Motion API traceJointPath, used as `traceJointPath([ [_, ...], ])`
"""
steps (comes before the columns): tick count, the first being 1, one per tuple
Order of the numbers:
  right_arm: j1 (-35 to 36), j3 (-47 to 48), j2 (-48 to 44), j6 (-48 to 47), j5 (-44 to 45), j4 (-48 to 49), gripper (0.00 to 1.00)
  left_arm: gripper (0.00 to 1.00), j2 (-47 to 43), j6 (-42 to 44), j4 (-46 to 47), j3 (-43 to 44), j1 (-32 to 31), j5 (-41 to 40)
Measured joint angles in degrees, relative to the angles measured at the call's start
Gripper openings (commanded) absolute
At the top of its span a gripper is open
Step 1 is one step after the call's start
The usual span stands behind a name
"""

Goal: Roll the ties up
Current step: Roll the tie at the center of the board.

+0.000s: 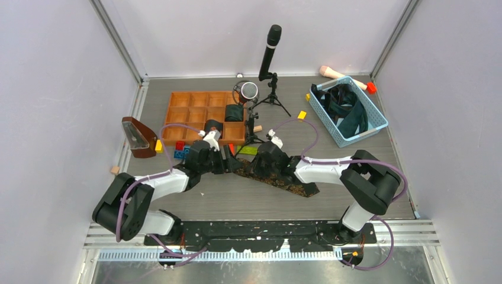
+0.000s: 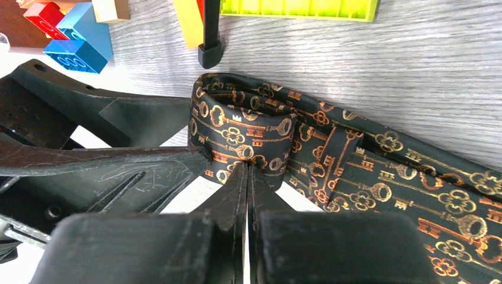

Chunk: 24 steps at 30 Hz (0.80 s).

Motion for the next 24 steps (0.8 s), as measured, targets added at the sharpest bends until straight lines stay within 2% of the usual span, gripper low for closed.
traceJointPath([
  [24,0.0,0.0,-0.5,-0.2,1.3,-2.3,0.00,0.65,5.6,-2.5,7.9,-1.0,0.0,4.5],
])
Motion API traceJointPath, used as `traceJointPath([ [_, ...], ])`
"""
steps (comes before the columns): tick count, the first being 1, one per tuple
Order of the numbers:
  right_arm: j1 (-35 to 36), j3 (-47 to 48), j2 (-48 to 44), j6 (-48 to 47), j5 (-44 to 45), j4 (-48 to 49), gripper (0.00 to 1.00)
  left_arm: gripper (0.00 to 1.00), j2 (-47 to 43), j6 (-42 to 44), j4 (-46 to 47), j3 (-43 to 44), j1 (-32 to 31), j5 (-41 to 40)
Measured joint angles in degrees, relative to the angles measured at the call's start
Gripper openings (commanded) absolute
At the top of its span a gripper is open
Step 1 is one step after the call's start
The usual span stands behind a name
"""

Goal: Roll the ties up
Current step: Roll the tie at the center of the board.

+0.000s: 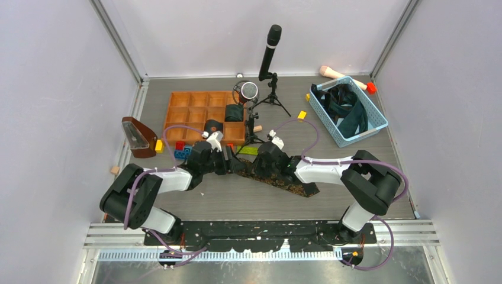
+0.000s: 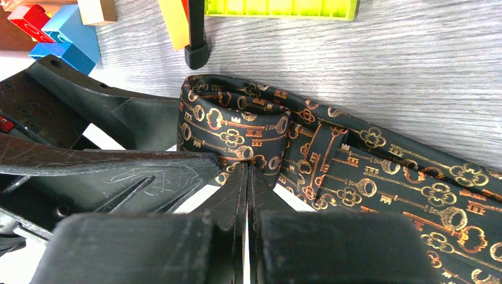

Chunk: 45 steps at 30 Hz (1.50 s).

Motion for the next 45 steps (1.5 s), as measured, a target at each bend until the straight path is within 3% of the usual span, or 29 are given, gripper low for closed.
traceJointPath([
  [12,0.0,0.0,0.0,0.0,0.4,-0.4,0.00,0.42,5.1,-2.2,6.1,0.0,0.0,4.7],
  [19,-0.2,-0.5,-1.8,-1.0,1.0,-1.7,0.06,0.38,4.7,-2.3,5.5,0.2,0.0,5.0],
  [27,-0.3,-4.2,-11.0,-4.2,2.5,-1.7,0.15,0.38,-0.9,2.1,-5.9,2.7,-0.9,0.1],
  [35,-0.3,-6.8,-21.5,-7.1,8.3,-5.9,0.16,0.38,-4.0,8.7,-20.7,9.6,-5.4,-9.6],
  [45,-0.4,-10.7,-29.4,-8.4,14.2,-12.4,0.17,0.38,-4.3,12.7,-29.9,13.5,-8.6,-17.4],
])
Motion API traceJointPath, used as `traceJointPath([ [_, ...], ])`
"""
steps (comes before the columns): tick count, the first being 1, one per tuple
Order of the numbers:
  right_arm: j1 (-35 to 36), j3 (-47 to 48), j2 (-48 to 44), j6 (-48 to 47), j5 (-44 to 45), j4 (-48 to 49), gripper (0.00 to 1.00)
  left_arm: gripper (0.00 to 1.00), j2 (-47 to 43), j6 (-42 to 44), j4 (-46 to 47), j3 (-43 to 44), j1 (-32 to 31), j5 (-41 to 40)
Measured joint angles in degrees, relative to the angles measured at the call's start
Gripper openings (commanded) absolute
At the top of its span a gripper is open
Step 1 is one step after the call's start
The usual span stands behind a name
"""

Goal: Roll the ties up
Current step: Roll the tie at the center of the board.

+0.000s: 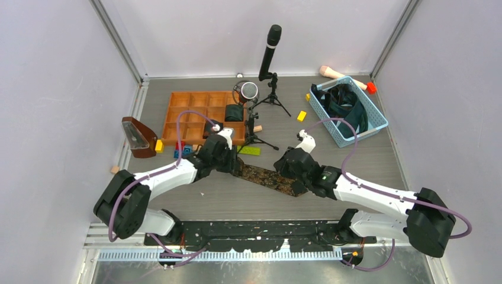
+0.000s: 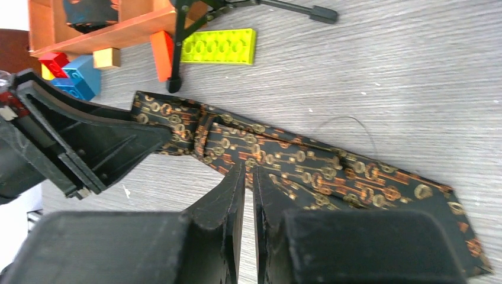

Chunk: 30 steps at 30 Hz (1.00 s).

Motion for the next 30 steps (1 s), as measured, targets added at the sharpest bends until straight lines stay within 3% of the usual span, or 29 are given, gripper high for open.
traceJointPath([
  [12,0.0,-1.3,-4.4,-0.4,3.6,-4.7,0.17,0.38,0.6,2.8,-9.3,5.7,-5.8,-11.2],
  [30,0.0,-1.3,-8.9,-1.7,6.5,-9.1,0.20,0.38,8.5,3.8,-18.7,13.4,-15.2,-29.3],
])
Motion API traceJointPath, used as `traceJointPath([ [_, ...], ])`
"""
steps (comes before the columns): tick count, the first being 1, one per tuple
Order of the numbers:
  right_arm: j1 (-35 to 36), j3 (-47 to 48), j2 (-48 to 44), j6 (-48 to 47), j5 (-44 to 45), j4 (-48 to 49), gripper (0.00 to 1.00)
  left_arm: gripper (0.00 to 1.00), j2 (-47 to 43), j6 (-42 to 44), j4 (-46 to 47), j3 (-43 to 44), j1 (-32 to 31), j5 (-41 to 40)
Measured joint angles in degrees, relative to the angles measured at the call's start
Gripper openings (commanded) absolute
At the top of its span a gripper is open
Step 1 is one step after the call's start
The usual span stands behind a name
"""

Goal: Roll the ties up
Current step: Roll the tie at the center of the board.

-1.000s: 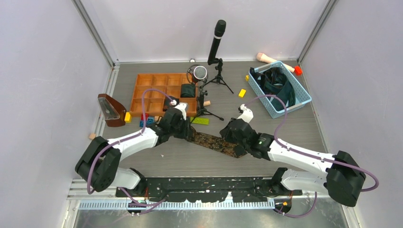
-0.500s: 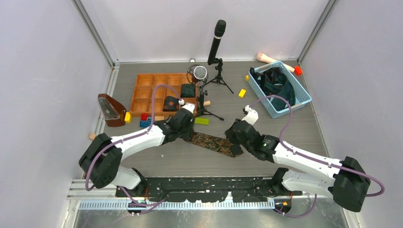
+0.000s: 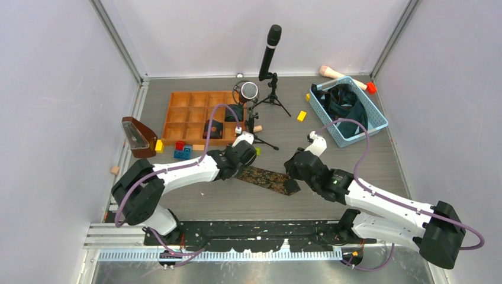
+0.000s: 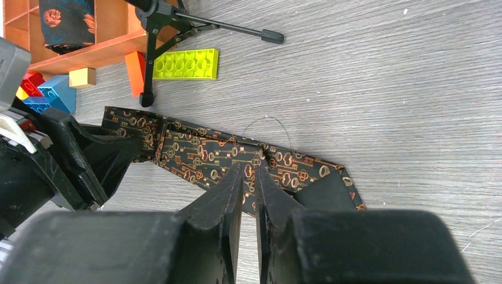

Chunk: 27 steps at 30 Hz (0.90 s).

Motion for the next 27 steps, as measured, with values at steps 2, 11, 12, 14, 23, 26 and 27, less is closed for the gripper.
traceJointPath([
  [2,0.0,0.0,-0.1,-0.1,0.3,-0.3,0.21,0.39,1.0,0.0,-0.9,1.0,-1.2,-2.0],
  [11,0.0,-0.3,-1.4,-0.2,1.2,-1.1,0.24,0.58,7.5,-0.1,-6.1,6.4,-7.1,-9.5],
  [12,0.0,-0.5,-1.5,-0.2,1.2,-1.2,0.24,0.60,8.1,-0.2,-6.7,7.0,-7.9,-10.1],
  [14,0.0,-0.8,-1.7,-0.2,1.4,-1.4,0.24,0.62,9.2,-0.4,-8.0,8.2,-9.2,-10.9],
  [23,0.0,-1.9,-2.6,-0.2,1.8,-2.3,0.24,0.64,11.8,-1.5,-12.2,12.9,-12.4,-13.5],
  [26,0.0,-1.9,-3.1,-0.2,1.9,-2.4,0.24,0.65,12.6,-1.6,-13.1,14.1,-12.9,-14.0],
  [27,0.0,-1.9,-3.3,-0.1,1.9,-2.4,0.25,0.65,12.8,-1.6,-13.4,14.5,-13.1,-14.1],
])
